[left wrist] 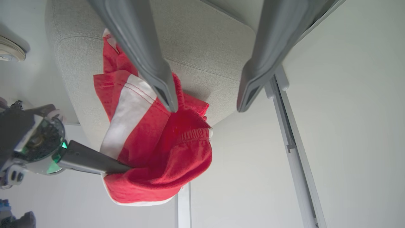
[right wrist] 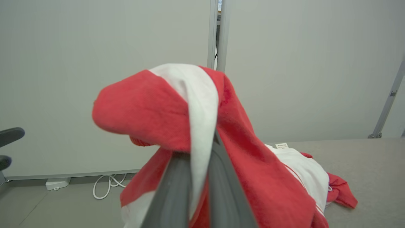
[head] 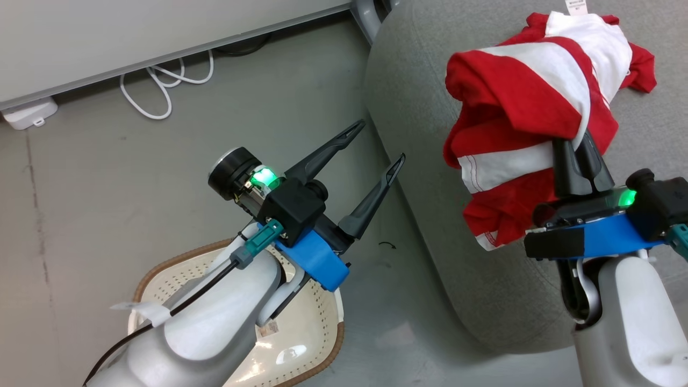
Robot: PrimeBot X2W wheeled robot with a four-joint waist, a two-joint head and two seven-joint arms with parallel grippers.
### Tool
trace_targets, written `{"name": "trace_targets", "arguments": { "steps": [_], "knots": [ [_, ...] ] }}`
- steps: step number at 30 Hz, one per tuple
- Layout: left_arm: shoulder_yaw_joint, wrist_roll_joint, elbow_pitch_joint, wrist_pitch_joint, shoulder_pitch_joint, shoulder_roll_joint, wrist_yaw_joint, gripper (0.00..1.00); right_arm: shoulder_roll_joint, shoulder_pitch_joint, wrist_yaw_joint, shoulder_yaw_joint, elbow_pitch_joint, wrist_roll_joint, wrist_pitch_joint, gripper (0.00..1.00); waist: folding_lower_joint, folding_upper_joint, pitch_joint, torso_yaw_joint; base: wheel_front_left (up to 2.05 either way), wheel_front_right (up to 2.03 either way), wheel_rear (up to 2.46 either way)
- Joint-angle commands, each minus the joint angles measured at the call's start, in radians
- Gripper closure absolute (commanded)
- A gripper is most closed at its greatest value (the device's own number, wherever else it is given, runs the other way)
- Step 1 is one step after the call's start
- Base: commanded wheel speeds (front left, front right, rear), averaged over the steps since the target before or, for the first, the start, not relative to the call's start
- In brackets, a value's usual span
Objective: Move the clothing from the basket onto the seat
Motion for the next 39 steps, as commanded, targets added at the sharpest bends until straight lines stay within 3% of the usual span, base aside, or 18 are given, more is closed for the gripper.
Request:
{"name": "trace_targets", "arguments": {
  "steps": [1, 13, 22, 30, 39],
  "knots": [
    [-0.001, 0.005, -0.004, 0.003, 0.004, 0.004, 0.001, 0.0, 0.0, 0.017, 0.001, -0.007, -0.009, 0.002, 0.0, 1.0, 0.0, -0.0001, 0.004, -0.008, 0.0, 0.0, 0.0],
    [-0.001, 0.006, -0.022, 0.001, -0.004, 0.017, 0.014, 0.0, 0.0, -0.024, 0.001, -0.019, -0.076, 0.015, 0.0, 1.0, 0.0, -0.0001, 0.035, -0.012, 0.0, 0.0, 0.0],
    [0.01, 0.024, -0.058, 0.014, -0.05, 0.042, 0.028, 0.0, -0.002, -0.252, 0.001, -0.118, -0.122, -0.042, 0.0, 1.0, 0.0, -0.0001, 0.167, 0.011, 0.0, 0.0, 0.0],
    [0.011, 0.044, -0.092, 0.032, -0.103, 0.063, 0.029, 0.0, -0.1, -0.499, 0.0, -0.275, -0.103, -0.057, 0.0, 1.0, 0.0, -0.0001, 0.324, 0.029, 0.0, 0.0, 0.0],
    [0.01, 0.061, -0.1, 0.031, -0.147, 0.069, 0.029, 0.0, -0.291, -0.684, 0.0, -0.424, 0.049, -0.031, 0.0, 1.0, 0.0, -0.0001, 0.426, 0.049, 0.0, 0.0, 0.0]
  ]
}}
